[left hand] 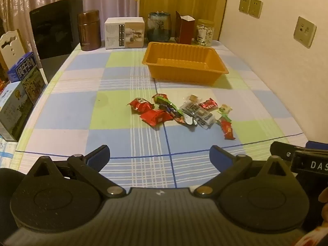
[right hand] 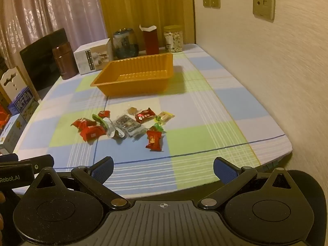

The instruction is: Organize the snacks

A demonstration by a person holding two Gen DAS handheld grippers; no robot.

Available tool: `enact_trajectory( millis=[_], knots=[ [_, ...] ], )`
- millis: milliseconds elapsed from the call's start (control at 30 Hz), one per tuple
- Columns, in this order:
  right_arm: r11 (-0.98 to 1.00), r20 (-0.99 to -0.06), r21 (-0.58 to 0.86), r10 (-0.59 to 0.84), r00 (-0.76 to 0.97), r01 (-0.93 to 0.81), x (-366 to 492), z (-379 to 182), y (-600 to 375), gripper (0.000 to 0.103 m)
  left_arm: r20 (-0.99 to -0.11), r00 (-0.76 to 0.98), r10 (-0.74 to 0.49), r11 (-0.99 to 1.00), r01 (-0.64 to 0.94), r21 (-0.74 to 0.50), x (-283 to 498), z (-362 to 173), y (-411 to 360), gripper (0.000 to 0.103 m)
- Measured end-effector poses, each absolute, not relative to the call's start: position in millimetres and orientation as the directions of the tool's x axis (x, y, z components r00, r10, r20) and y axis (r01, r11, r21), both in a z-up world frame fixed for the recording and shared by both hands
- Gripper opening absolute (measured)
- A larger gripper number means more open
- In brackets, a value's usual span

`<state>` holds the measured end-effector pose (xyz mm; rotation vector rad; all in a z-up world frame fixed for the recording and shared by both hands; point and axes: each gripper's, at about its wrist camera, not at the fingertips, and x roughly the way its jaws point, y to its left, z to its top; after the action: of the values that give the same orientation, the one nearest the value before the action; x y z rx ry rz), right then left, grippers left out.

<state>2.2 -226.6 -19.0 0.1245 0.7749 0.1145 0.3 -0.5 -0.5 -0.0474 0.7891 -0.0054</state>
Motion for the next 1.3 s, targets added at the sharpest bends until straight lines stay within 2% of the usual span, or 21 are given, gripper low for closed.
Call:
enact_trajectory(
  millis=[1300],
  knots=[
    [0.988, -0.688, 0.145, 0.14, 0.712, -0.054, 2.5, -18.3, -224.9, 0.103, -0.692, 0.72, -0.063, 0.997, 0.008, -0.082, -0.4, 3.6, 0.2, 0.103]
  ],
)
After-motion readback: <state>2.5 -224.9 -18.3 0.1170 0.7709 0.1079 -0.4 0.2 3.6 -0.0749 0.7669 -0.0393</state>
